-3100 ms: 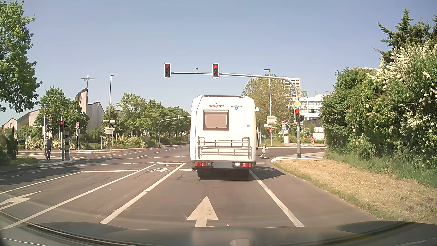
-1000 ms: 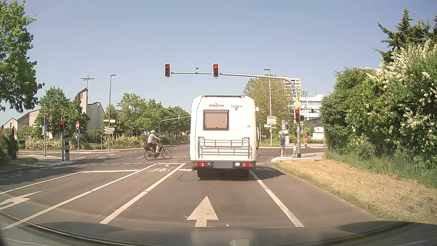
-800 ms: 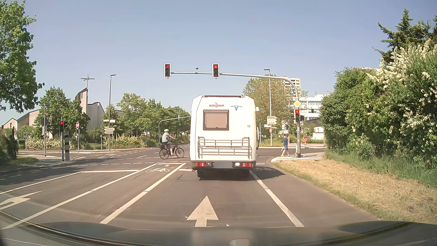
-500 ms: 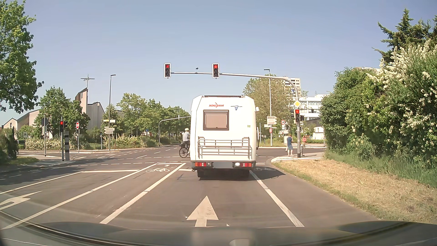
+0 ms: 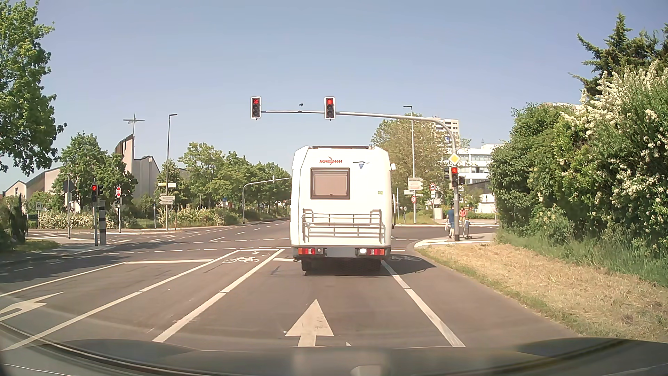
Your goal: Follow the waypoints while adhering to traffic rules and regulations
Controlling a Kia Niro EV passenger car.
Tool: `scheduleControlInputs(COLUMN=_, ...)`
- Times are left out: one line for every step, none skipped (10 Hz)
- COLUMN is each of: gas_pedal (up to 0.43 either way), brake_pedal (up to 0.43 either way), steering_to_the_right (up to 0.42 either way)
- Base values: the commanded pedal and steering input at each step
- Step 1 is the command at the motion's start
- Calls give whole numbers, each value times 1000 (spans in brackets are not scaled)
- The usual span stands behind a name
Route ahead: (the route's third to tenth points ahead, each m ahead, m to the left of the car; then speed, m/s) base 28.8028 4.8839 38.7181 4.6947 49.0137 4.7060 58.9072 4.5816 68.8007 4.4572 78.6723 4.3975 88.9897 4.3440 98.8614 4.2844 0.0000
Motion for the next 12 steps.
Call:
scheduleControlInputs(gas_pedal=0, brake_pedal=293, steering_to_the_right=5)
scheduleControlInputs(gas_pedal=0, brake_pedal=293, steering_to_the_right=5)
scheduleControlInputs(gas_pedal=0, brake_pedal=293, steering_to_the_right=5)
scheduleControlInputs(gas_pedal=0, brake_pedal=293, steering_to_the_right=5)
scheduleControlInputs(gas_pedal=0, brake_pedal=293, steering_to_the_right=5)
scheduleControlInputs(gas_pedal=0, brake_pedal=293, steering_to_the_right=5)
scheduleControlInputs(gas_pedal=0, brake_pedal=293, steering_to_the_right=5)
scheduleControlInputs(gas_pedal=0, brake_pedal=299, steering_to_the_right=5)
scheduleControlInputs(gas_pedal=0, brake_pedal=293, steering_to_the_right=5)
scheduleControlInputs(gas_pedal=0, brake_pedal=293, steering_to_the_right=5)
scheduleControlInputs(gas_pedal=0, brake_pedal=293, steering_to_the_right=5)
scheduleControlInputs(gas_pedal=0, brake_pedal=287, steering_to_the_right=5)
